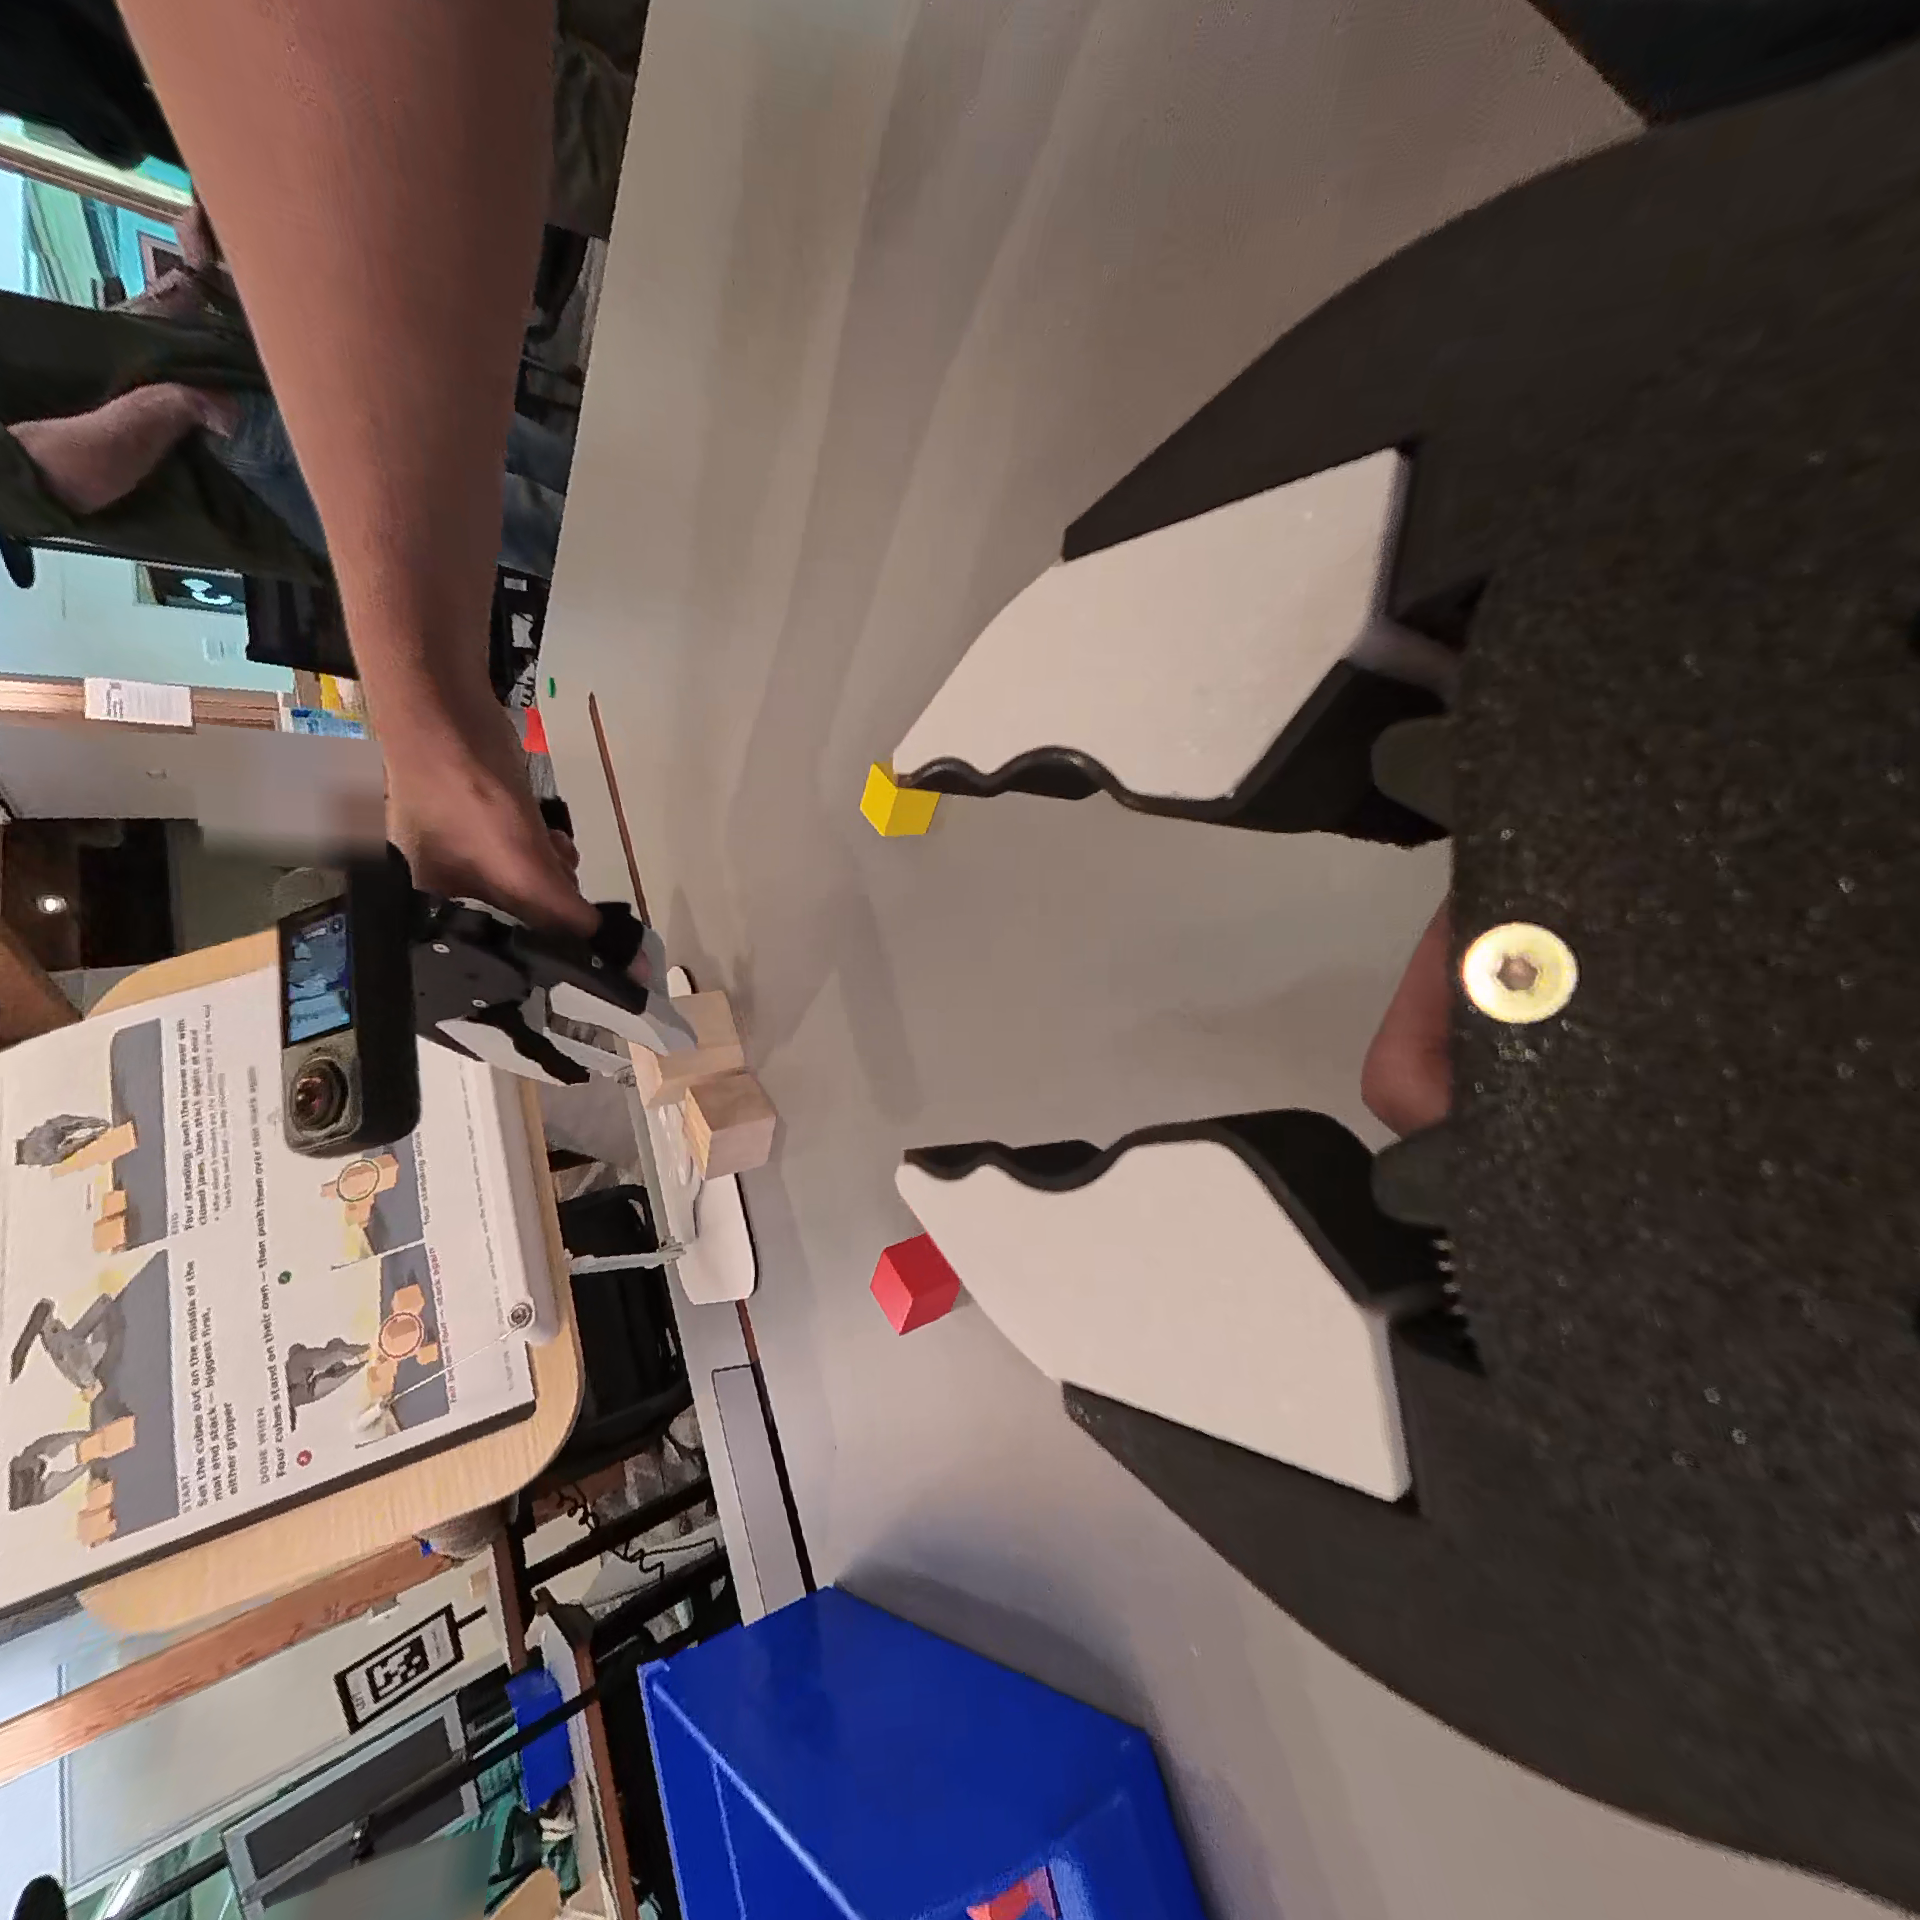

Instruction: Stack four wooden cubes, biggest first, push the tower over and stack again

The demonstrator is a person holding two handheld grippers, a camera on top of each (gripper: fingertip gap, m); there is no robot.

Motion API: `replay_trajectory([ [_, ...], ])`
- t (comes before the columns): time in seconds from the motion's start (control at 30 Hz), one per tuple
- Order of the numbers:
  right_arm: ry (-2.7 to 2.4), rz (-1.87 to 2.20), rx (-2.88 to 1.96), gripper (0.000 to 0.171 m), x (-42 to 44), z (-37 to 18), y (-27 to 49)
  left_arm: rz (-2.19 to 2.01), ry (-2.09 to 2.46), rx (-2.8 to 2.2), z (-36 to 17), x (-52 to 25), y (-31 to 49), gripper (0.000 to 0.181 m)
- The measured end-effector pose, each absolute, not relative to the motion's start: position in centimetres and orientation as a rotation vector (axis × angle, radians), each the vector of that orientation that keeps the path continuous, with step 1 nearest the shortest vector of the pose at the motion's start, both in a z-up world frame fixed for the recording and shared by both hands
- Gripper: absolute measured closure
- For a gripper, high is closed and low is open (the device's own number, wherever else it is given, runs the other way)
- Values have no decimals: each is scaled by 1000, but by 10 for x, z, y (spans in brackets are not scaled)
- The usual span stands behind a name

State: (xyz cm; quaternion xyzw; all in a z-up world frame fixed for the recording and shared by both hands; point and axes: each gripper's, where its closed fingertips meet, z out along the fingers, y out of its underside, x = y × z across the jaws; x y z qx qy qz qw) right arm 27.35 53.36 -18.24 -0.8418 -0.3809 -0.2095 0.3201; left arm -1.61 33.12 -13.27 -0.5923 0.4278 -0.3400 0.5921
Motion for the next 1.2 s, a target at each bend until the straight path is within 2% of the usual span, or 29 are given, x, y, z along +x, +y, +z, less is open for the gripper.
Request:
replay_trajectory([
  [0.3, -1203, -616, -2229, 106, 287, -202, 548, -834, 1014, -1399, -134, -18, 331, 120],
  [0.53, -1309, -754, -2266, 99, 296, -215, 548, -795, 1072, -1353, -135, -13, 319, 121],
  [0.77, -1212, -615, -2329, 97, 301, -220, 545, -812, 1092, -1355, -137, -11, 314, 122],
  [1.2, -1130, -610, -2334, 107, 298, -206, 520, -807, 1099, -1346, -133, -13, 309, 126],
])
